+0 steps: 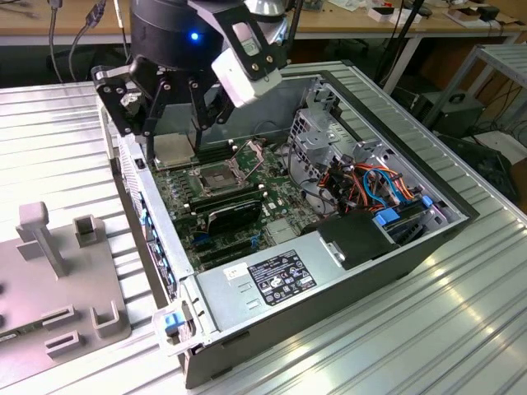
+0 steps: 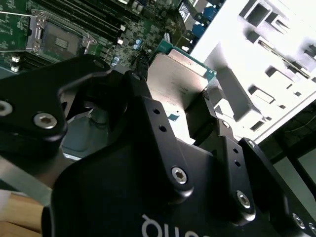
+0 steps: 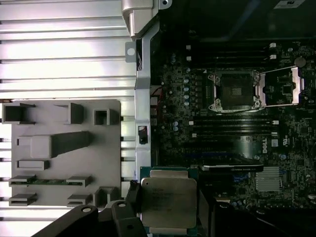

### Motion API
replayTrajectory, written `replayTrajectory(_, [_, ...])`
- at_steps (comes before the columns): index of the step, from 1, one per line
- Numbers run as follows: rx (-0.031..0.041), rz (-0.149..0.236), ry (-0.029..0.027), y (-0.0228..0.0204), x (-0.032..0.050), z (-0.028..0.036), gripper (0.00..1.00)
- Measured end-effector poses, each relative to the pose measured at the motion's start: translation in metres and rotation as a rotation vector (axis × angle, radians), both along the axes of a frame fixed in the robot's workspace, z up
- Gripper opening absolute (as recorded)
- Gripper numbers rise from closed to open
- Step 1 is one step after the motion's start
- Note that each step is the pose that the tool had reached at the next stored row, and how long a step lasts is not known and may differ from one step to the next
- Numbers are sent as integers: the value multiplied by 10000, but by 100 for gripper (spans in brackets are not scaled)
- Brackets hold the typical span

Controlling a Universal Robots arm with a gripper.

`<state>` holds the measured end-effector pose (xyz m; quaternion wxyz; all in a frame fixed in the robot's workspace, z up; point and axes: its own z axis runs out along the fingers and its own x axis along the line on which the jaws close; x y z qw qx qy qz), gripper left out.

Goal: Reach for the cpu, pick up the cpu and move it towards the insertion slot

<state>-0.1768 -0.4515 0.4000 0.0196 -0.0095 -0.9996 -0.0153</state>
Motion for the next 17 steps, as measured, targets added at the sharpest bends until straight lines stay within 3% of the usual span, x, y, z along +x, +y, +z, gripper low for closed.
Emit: replayTrajectory(17, [3,-29,0,4,615,-73,55])
